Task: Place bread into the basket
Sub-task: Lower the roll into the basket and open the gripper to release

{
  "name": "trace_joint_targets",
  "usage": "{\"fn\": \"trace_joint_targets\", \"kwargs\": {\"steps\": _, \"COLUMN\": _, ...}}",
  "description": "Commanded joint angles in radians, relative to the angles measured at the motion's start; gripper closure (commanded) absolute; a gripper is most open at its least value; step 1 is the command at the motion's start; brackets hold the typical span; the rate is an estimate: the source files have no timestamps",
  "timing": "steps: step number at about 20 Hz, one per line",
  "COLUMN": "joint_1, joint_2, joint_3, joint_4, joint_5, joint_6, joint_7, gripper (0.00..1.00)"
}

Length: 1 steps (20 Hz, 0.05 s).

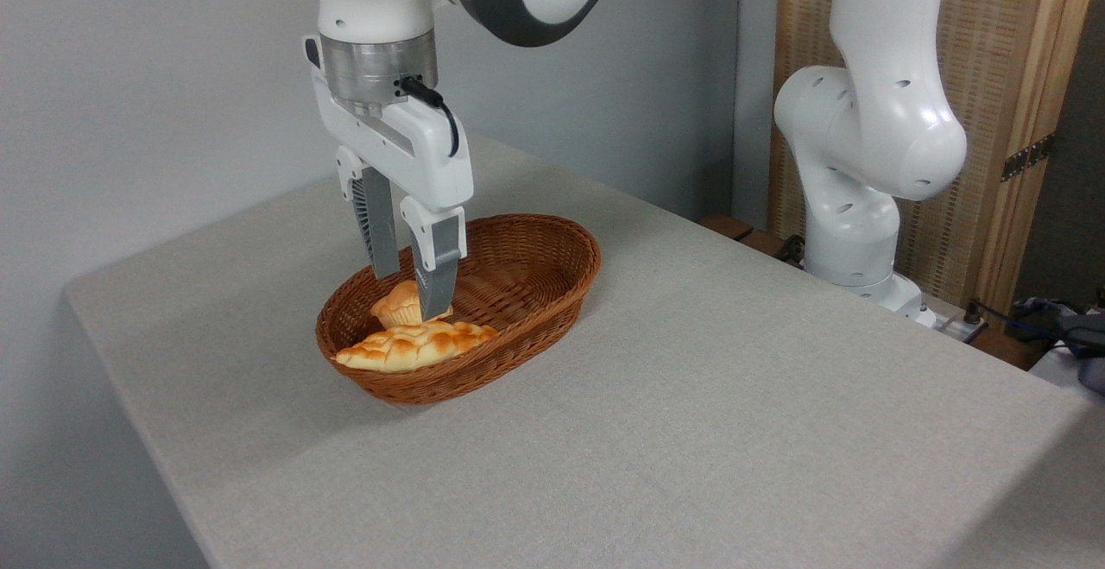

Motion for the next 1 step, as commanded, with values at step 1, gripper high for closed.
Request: {"fn": "trace_joint_targets", "kwargs": {"steps": 1, "joint_1": -0.008, "joint_2": -0.021, "joint_3": 0.019, "joint_4": 0.006, "joint_5": 0.018, "joint_6": -0.022, "joint_7": -0.023, "gripper": 0.00}}
